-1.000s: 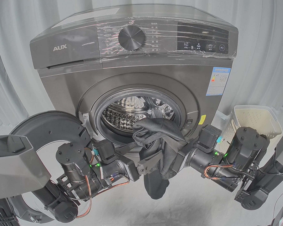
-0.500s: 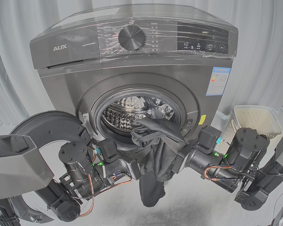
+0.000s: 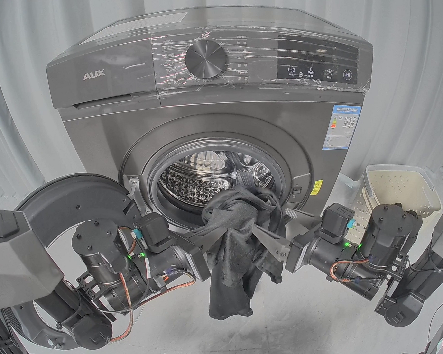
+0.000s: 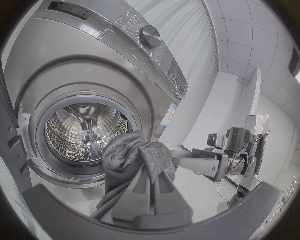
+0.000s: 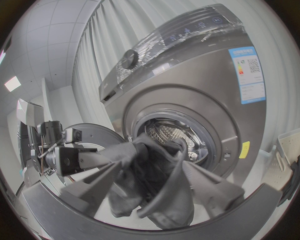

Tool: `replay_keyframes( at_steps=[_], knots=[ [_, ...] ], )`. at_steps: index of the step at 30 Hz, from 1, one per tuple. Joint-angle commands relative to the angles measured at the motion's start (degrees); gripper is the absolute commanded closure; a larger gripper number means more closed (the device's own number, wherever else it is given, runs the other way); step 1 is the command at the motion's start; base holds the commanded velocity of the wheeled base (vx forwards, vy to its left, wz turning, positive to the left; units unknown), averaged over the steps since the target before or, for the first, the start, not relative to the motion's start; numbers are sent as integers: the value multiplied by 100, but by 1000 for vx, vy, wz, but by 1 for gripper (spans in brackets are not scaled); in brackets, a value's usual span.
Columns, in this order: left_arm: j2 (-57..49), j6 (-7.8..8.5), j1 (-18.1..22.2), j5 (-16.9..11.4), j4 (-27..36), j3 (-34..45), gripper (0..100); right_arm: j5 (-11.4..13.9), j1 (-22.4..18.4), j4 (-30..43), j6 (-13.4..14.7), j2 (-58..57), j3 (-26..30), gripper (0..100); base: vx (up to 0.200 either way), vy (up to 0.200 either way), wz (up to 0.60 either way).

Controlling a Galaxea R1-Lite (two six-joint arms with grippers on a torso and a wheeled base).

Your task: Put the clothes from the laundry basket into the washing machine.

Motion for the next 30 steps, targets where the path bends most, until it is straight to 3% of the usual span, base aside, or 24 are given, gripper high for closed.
replay_keyframes(
  at_steps=[1, 11, 16, 19, 22, 24, 30],
  knots=[
    [-82, 9, 7, 0, -4, -13, 100, 11, -281, -3, -4, -13, 363, 0, 0, 0, 0],
    [-91, 36, 7, 0, -4, -75, 100, 38, -378, 5, -39, 31, 1049, 0, 0, 0, 0],
    [-284, 36, -28, -70, -4, -4, 100, 55, -369, 5, -39, 146, 1102, 0, 0, 0, 0],
    [-601, 45, -54, -342, -4, 48, 100, 73, -352, 5, -39, 242, 1093, 0, 0, 0, 0],
    [-961, 45, -36, -887, 5, 136, 100, 81, -317, -3, -21, 313, 1084, 0, 0, 0, 0],
    [-1084, 53, -10, -1063, 5, 154, 100, 81, -308, -3, -21, 330, 1040, 0, 0, 0, 0],
    [-1295, 27, -45, -1054, 5, 145, 100, 81, -299, -47, -12, 453, 987, 0, 0, 0, 0]
  ],
)
